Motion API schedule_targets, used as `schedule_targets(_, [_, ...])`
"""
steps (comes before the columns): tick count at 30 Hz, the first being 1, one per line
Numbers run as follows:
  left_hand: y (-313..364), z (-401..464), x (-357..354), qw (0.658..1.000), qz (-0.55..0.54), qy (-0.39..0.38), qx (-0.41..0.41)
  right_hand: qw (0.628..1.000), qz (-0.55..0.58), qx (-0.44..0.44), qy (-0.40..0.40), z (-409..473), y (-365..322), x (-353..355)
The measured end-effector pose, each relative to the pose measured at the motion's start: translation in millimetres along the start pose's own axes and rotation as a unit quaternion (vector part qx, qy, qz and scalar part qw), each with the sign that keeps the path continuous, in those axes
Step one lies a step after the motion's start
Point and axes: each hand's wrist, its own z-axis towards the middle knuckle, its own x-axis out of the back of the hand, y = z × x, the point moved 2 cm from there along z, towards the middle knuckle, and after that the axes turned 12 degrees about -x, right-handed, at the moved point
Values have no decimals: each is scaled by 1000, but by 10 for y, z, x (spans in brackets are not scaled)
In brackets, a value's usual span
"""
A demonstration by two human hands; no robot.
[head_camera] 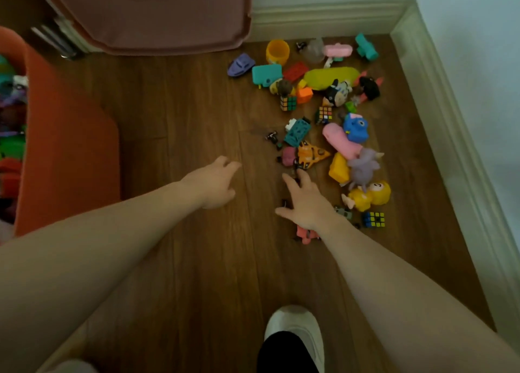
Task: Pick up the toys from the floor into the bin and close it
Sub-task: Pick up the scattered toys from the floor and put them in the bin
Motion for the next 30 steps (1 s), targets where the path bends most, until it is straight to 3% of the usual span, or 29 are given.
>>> schedule_targets(3, [-10,233,-15,1000,6,-17,8,998,-55,23,33,130,-82,-70])
schedule_targets(7, [23,531,-17,999,22,-25,-7,998,37,43,37,190,-77,-62])
schedule_targets(11, [143,879,-33,999,51,2,-9,996,33,83,30,244,14,-7])
schedule_targets(15, [283,1199,-40,998,61,27,-8,963,266,12,28,320,185,65])
schedule_targets(16, [324,1264,-48,997,73,31,-12,932,362,-26,1,329,235,101])
schedule_targets(17, [359,1311,-57,995,88,41,-14,876,475,-69,-44,323,269,128])
schedule_targets(19, [412,1376,-65,991,104,76,-17,730,656,-133,-135,297,301,169])
schedule_targets(20, [426,1395,-74,990,109,90,-21,675,705,-145,-161,283,309,202])
schedule_targets(22, [428,1401,-106,987,122,96,-35,637,733,-155,-182,260,276,260])
schedule_targets(25, [393,1379,-166,985,152,65,-55,654,708,-204,-171,284,183,275])
schedule_targets(26, [379,1372,-185,984,158,54,-58,696,673,-207,-140,322,175,248])
schedule_targets(28, [344,1345,-211,986,156,40,-53,853,498,-157,-16,394,187,201])
schedule_targets(29, [322,1330,-220,987,149,36,-48,907,398,-127,46,414,178,185])
schedule_targets(30, [302,1316,-230,988,140,32,-46,939,314,-114,79,419,166,162])
